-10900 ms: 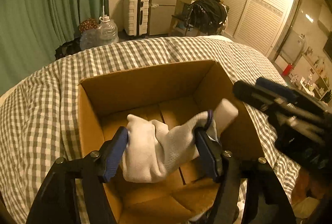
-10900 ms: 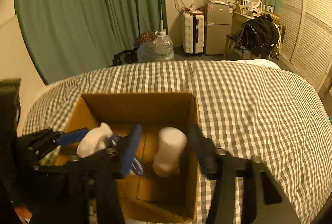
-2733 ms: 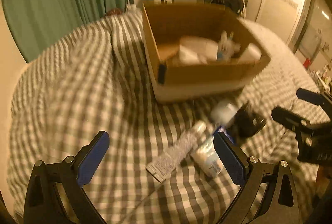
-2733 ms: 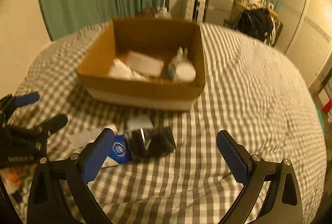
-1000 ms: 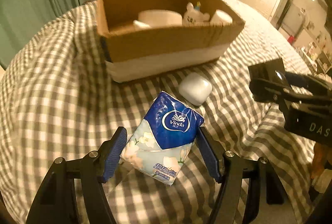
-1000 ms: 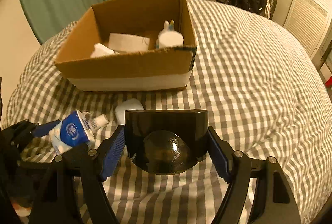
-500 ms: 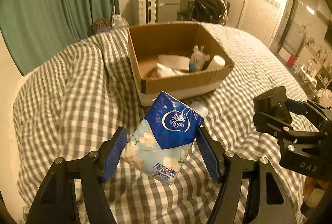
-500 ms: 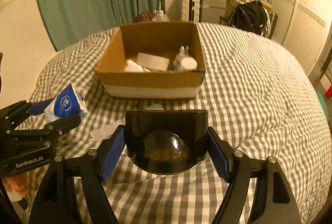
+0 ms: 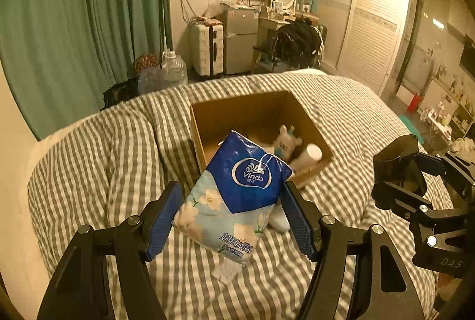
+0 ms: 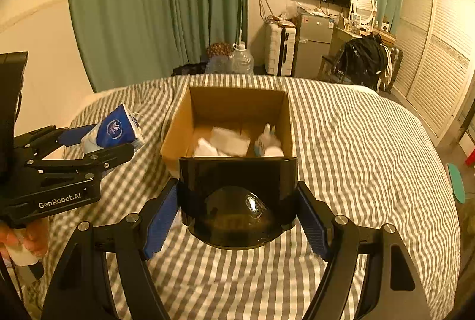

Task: Organize objects
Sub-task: 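Carry tissue pack and black case into the box and open both grippers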

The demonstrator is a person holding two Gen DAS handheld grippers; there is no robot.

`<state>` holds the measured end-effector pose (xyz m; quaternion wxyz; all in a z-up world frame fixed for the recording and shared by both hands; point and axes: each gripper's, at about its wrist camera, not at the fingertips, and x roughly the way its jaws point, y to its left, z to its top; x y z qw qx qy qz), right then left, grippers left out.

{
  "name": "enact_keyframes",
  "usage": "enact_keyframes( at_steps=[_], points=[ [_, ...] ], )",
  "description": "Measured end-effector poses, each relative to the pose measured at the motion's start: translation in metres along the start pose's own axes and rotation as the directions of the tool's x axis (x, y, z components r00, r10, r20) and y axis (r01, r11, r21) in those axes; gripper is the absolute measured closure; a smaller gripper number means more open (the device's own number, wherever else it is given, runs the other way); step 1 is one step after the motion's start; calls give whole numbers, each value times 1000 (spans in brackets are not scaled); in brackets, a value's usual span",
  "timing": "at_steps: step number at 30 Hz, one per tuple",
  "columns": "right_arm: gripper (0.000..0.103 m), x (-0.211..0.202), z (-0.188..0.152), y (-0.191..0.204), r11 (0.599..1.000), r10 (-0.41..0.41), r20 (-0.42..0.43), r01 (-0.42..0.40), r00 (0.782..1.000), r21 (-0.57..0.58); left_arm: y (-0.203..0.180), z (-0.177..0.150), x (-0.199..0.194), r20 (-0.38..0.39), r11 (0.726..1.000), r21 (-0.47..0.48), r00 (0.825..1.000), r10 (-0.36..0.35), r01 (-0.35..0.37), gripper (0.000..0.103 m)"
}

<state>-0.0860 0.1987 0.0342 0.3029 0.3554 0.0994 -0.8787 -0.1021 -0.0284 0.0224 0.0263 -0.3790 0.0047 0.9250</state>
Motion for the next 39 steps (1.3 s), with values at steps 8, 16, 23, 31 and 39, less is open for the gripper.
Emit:
enact_keyframes(
  at_steps=[8,16,23,31,39],
  points=[
    [28,33,34,-4,1000,30,2,-30,1000,5,8,36,43,-23,1000,1,1000,5,-5,33],
    [28,84,54,-19,997,67,-24,-66,997,40,9,58,98,-72,1000,2,997,-12,12,33],
    [28,130,71,-46,993,70,-33,-67,997,100,2,65,151,-113,999,25,993,-30,33,33],
    [28,187,97,-60,992,68,-76,-60,995,108,-9,65,189,-137,996,59,989,-53,62,33],
    [28,229,99,-66,985,100,-106,-84,989,148,-8,63,204,-146,996,60,987,-59,69,33]
  ],
)
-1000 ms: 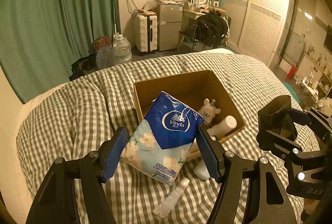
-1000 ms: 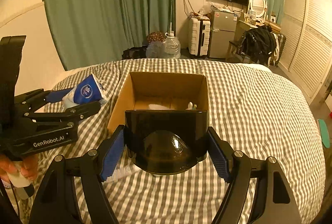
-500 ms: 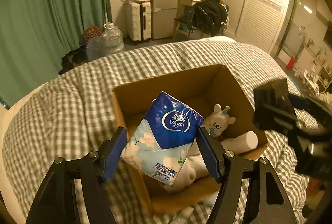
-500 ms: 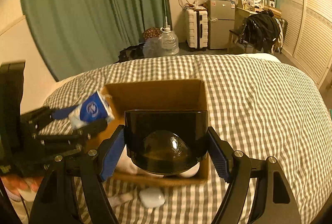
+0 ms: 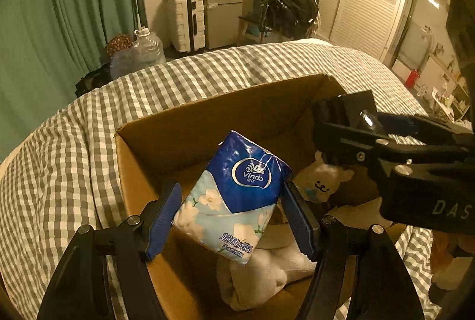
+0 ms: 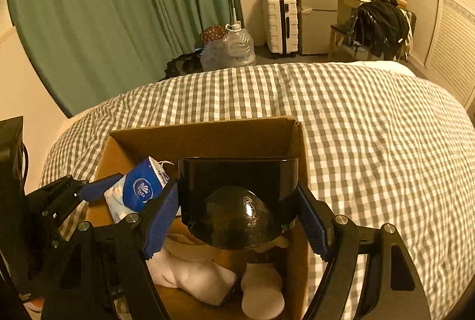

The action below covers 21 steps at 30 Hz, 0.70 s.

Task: Organize objects
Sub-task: 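Carry tissue pack and black case into the box and open both grippers, then withdraw both grippers from the box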

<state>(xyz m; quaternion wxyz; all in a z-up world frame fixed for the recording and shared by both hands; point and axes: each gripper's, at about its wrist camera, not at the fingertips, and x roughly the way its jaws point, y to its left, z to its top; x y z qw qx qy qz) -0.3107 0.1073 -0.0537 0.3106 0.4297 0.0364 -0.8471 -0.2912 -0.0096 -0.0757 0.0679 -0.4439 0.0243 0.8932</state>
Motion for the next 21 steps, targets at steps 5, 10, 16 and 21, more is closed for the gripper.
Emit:
enact_keyframes(
  at_steps=[5,10,16,21],
  points=[
    [27,4,-2,-3,999,20,-2,-20,1000,36,1,-1,-3,3,1000,-5,1000,1,-1,32],
    [19,-8,2,-6,998,20,25,-21,999,59,1,-2,-16,9,1000,-13,1000,0,0,21],
    [14,-41,7,-3,997,-5,85,-1,996,73,-6,1,-47,39,1000,14,999,19,-20,17],
    [14,-80,9,1,998,-28,116,21,993,65,-11,-1,-88,80,999,9,996,31,-32,10]
  ],
)
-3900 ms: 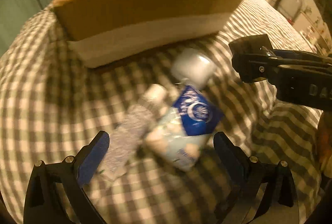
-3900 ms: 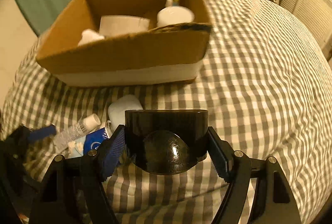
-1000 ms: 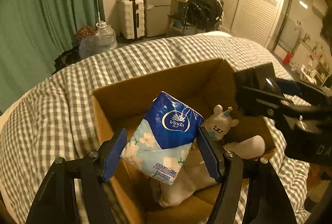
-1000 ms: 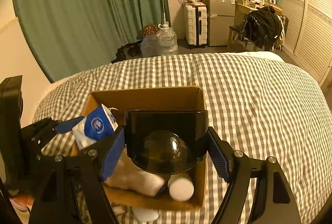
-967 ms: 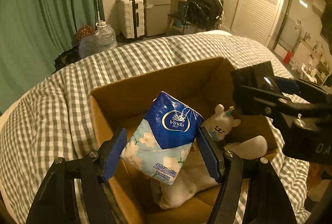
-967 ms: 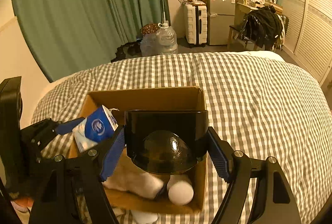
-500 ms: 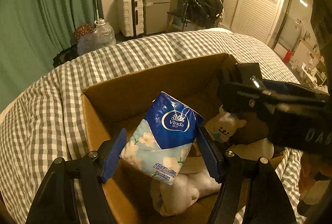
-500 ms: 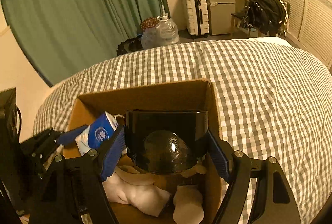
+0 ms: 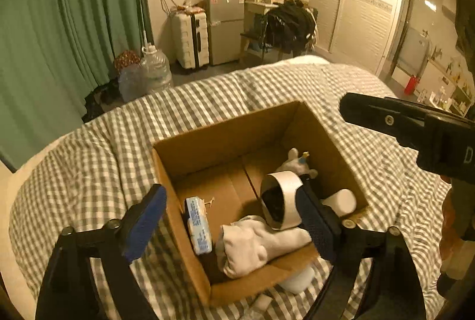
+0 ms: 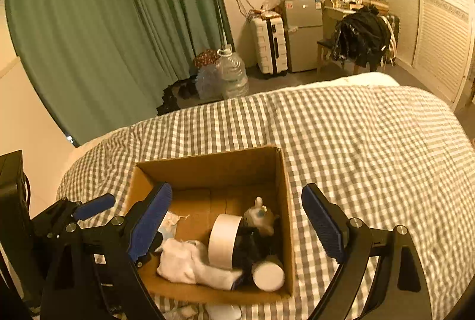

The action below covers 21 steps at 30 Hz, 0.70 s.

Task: Organize objects
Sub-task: 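Withdraw both grippers from the box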

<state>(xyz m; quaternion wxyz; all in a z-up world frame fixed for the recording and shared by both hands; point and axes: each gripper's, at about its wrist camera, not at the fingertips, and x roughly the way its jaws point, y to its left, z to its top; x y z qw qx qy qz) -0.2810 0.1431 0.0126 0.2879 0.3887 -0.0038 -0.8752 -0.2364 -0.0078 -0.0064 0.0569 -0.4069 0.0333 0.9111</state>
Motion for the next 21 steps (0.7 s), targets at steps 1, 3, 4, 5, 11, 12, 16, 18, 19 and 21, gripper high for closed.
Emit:
enact_keyframes(
  at_steps=[1,3,4,5,11,12,16,18,19,21],
  points=[
    [14,-10,0,1,1000,-7,8,7,1000,-6,0,0,-9,10,1000,-2,1000,2,-2,10],
    [14,-30,0,4,1000,-19,27,19,999,-16,-1,0,-30,30,1000,-3,1000,10,-10,10],
    [14,-41,0,7,1000,-23,38,24,999,-18,-2,-1,-39,37,1000,-4,999,15,-15,10],
    [14,-52,0,9,999,-26,47,27,999,-20,-2,-1,-48,46,1000,-6,999,21,-20,10],
    [14,-107,-11,23,996,-63,89,69,994,-63,3,-14,-95,89,999,-37,995,43,-40,7],
    [14,-115,-16,25,995,-68,92,75,993,-72,5,-17,-100,92,998,-45,995,48,-44,7],
    [14,-133,-30,32,990,-74,98,85,992,-113,7,-31,-114,93,996,-58,993,68,-63,7],
    [13,-140,-38,35,986,-82,106,96,991,-133,9,-40,-118,93,995,-70,993,76,-69,7],
    [14,-143,-42,37,985,-84,108,99,991,-139,9,-44,-120,89,994,-80,993,78,-71,7],
    [14,-145,-50,38,986,-76,106,91,991,-143,10,-54,-120,74,992,-105,994,81,-74,7]
  ],
)
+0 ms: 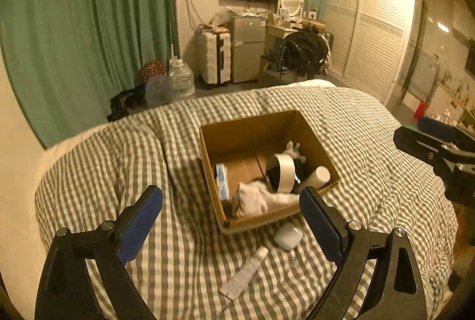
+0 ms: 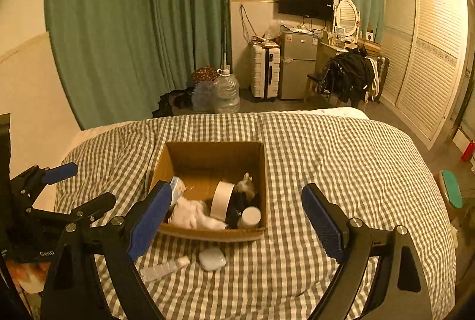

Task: Organize objects
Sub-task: 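Withdraw both grippers from the box, then lower the left gripper to the white tube and close on it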

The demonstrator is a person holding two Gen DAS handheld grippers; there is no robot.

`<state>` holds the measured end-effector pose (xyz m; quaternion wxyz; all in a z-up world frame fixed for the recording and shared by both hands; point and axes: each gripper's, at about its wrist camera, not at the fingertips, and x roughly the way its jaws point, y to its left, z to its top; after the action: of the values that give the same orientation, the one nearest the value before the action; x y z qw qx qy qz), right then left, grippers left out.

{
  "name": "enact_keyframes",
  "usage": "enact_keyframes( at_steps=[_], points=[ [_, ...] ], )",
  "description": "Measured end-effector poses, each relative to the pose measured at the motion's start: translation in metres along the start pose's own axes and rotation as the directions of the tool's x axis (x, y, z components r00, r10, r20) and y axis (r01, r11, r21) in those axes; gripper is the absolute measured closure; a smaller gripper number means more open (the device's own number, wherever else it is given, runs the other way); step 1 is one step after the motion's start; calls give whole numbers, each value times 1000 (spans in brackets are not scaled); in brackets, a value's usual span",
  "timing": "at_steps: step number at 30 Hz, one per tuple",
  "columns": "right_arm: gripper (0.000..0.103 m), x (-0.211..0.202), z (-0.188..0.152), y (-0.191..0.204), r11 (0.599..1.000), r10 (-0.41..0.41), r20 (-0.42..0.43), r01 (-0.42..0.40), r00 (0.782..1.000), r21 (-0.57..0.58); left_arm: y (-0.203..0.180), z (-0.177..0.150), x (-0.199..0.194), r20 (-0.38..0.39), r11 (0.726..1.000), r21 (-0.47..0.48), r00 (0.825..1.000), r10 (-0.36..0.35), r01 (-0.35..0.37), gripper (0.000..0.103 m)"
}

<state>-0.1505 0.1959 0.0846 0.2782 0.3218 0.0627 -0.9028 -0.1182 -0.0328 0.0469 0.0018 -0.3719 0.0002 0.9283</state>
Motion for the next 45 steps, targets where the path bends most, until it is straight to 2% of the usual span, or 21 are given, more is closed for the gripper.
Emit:
enact_keyframes(
  at_steps=[9,12,16,23,27,30,31,34,36,38,39,44,45],
  points=[
    [14,15,-51,9,1000,26,-50,-26,998,-4,-3,-42,17,-32,998,-51,999,38,-40,7],
    [14,29,-72,9,1000,10,-79,-11,997,-17,-3,-61,32,-50,997,-45,997,62,-64,7],
    [14,55,-97,4,1000,14,-134,-15,991,-7,-2,-86,62,-112,997,-23,991,74,-77,7],
    [14,110,-134,-3,1000,-6,-251,5,968,-4,-6,-124,112,-217,997,-38,974,63,-73,7],
    [14,139,-158,-11,999,30,-340,-14,940,48,-15,-136,134,-265,998,0,962,58,-60,8],
    [14,144,-162,-15,997,47,-349,-22,936,74,-22,-140,145,-283,999,18,959,31,-27,19],
    [14,144,-162,-17,997,48,-347,-22,937,78,-24,-141,149,-290,1000,24,957,23,-17,25],
    [14,148,-165,-18,996,57,-354,-28,934,86,-27,-146,159,-332,999,31,943,-8,20,32],
    [14,149,-166,-19,996,58,-361,-28,931,89,-31,-151,167,-365,998,42,930,-29,47,34],
    [14,151,-166,-18,996,59,-367,-29,928,87,-35,-154,170,-382,997,56,924,-32,57,50],
    [14,152,-165,-18,996,58,-370,-28,927,86,-35,-154,170,-383,997,59,923,-30,57,62],
    [14,156,-165,-17,996,56,-383,-25,922,85,-30,-152,150,-331,997,19,942,-62,72,77],
    [14,156,-164,-16,996,55,-383,-23,922,85,-29,-152,145,-314,997,17,947,-61,70,86]
  ],
)
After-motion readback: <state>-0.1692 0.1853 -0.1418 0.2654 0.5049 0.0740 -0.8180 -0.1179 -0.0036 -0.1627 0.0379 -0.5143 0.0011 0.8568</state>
